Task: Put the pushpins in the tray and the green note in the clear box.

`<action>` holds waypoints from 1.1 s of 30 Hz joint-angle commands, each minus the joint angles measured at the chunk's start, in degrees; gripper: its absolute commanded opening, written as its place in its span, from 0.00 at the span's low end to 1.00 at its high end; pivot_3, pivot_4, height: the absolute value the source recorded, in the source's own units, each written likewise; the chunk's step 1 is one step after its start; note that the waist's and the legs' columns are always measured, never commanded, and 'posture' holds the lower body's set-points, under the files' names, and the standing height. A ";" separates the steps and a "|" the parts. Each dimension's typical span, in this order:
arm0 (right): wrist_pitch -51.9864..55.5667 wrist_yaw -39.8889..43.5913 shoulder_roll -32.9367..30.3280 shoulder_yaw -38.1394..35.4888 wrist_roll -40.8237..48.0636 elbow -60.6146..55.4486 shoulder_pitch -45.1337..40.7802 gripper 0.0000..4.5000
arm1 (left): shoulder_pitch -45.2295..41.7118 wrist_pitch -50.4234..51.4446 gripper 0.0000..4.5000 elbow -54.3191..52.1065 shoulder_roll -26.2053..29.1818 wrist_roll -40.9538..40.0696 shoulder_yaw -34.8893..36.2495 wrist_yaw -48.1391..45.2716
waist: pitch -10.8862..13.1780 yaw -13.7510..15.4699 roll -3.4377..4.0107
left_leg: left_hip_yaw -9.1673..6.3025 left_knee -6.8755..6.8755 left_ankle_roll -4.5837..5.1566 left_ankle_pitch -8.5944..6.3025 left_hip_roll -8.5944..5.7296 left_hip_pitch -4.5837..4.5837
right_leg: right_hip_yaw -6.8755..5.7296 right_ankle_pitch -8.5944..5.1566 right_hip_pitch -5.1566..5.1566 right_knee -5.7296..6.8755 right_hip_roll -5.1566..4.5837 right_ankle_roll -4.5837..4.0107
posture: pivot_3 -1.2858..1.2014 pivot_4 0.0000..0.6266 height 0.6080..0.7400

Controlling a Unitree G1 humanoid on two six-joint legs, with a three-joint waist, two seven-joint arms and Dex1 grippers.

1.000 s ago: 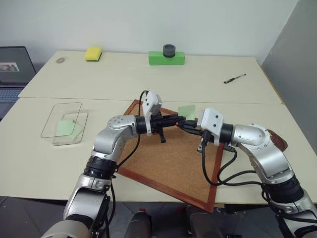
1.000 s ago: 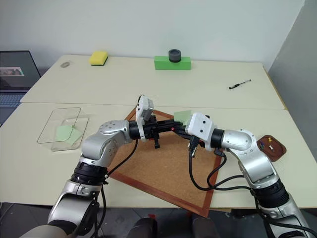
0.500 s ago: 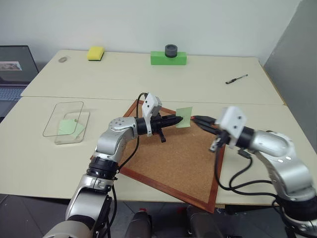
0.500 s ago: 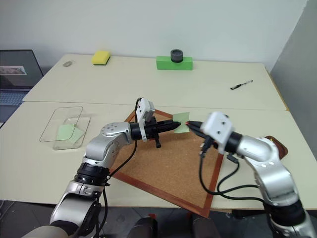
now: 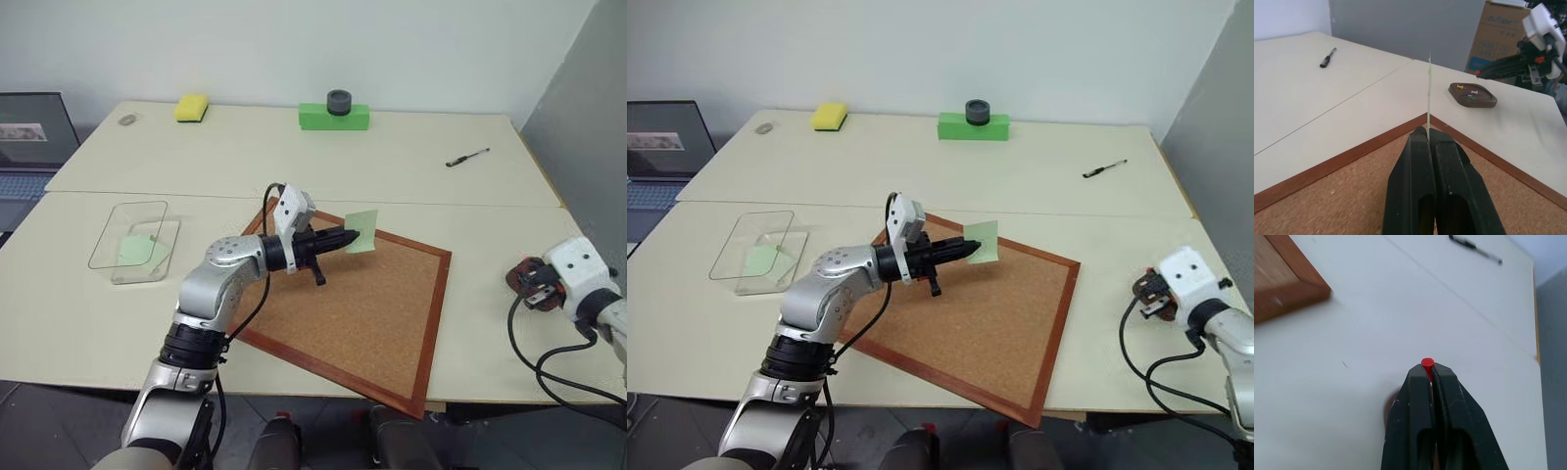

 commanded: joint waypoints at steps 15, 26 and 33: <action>-1.66 1.47 -3.67 3.33 -1.51 11.49 -5.24 0.27 | -0.30 -0.52 0.00 -2.65 -0.21 -0.61 -0.75 0.00 | -0.01 -0.41 0.02 | 0.00 0.00 0.00 0.00 -0.01 -0.01 | 0.01 0.00 0.01 -0.02 0.00 0.01 | 0.52 0.24 1.00; -0.54 3.91 -5.60 -0.85 1.41 4.15 -4.47 0.76 | -1.61 -1.61 0.00 -1.47 -0.20 0.38 -0.76 0.34 | 0.00 -0.41 0.03 | 0.00 0.00 0.00 0.00 -0.02 -0.01 | 0.01 0.00 0.01 -0.01 -0.01 0.01 | 0.52 0.24 1.00; -4.49 13.51 -4.17 0.07 12.62 -8.12 -6.30 0.85 | -5.14 -0.83 0.00 -1.07 0.71 4.11 1.53 7.65 | 0.01 -0.47 0.04 | -0.03 0.01 0.00 0.00 -0.01 0.01 | -0.01 0.01 0.04 -0.01 0.00 0.02 | 0.52 0.24 1.00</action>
